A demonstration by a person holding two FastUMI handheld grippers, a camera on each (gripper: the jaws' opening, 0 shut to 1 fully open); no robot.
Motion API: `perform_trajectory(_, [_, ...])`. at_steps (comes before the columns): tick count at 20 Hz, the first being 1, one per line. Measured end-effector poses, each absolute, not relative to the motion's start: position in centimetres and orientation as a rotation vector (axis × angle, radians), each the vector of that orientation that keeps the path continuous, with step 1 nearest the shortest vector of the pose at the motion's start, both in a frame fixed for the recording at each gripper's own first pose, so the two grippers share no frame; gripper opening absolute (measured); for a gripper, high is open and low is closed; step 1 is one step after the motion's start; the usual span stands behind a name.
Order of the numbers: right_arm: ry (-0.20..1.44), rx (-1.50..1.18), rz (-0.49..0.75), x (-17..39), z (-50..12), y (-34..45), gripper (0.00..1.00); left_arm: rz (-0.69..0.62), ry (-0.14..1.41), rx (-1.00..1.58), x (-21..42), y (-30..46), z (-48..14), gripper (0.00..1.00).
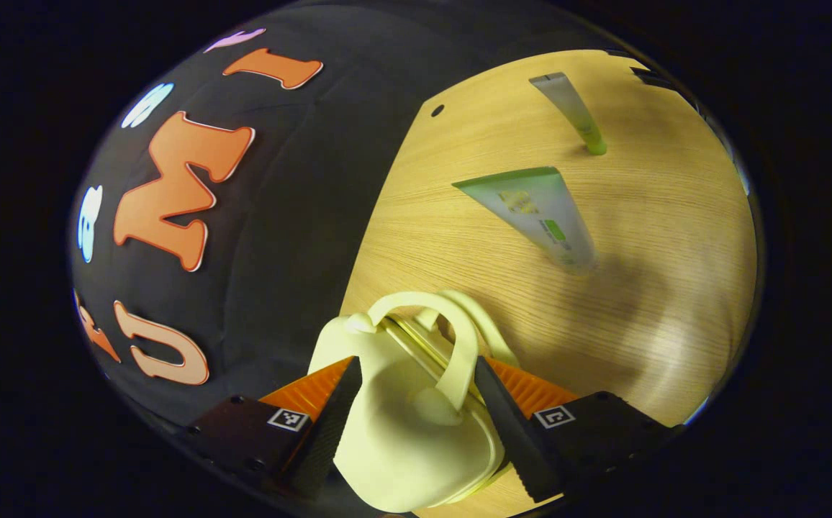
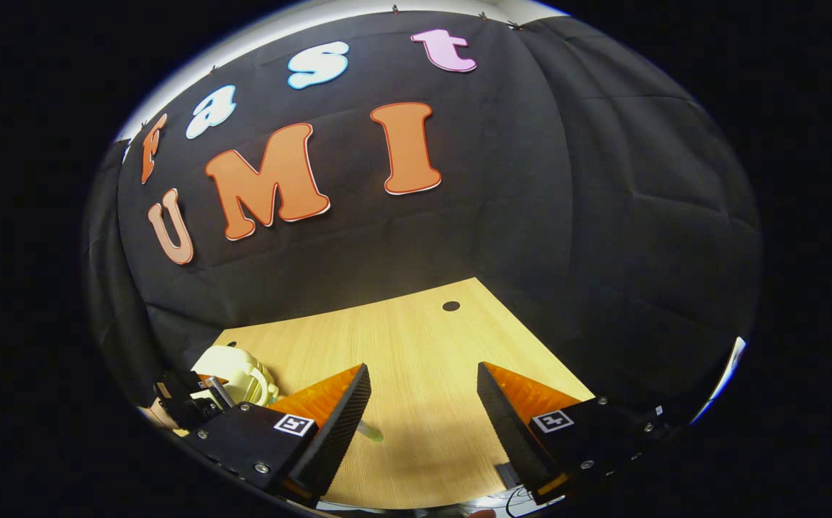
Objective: First open the suitcase, pack the skin care products into it, and then close the suitcase.
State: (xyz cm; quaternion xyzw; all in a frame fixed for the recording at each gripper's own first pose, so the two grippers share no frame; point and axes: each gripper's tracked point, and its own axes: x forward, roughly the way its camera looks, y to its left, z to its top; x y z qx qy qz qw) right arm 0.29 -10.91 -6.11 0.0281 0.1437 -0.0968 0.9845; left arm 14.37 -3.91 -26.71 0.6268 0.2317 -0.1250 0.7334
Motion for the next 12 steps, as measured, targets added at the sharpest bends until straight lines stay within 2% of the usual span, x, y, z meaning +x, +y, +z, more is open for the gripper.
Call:
perform_trajectory(2, [0.296, 0.082, -0.189, 0.5, -6.2, -11.1, 0.94, -0.26, 0.537, 1.403, 15.4, -3.7, -27.4, 0.97])
perform_trajectory(5, [0.297, 0.091, -0.189, 0.8, -6.1, -11.8, 0.94, -0.285, 0.601, 1.438, 16.2, -4.1, -29.1, 0.85])
perform_trajectory(7, [0.302, 0.078, -0.186, 1.0, -6.1, -12.3, 0.95, -0.294, 0.717, 1.401, 15.5, -3.6, -31.7, 0.44])
perform_trajectory(8, [0.305, 0.069, -0.185, 1.1, -6.1, -12.6, 0.94, -0.284, 0.732, 1.399, 14.8, -4.1, -31.1, 0.23])
perform_trajectory(11, [0.314, 0.058, -0.159, 1.7, -6.0, -12.7, 0.95, -0.251, 0.775, 1.349, 15.7, -4.2, -30.8, 0.13])
perform_trajectory(12, [0.318, 0.058, -0.143, 1.9, -6.0, -12.6, 0.95, -0.234, 0.783, 1.313, 15.6, -4.2, -30.6, 0.13])
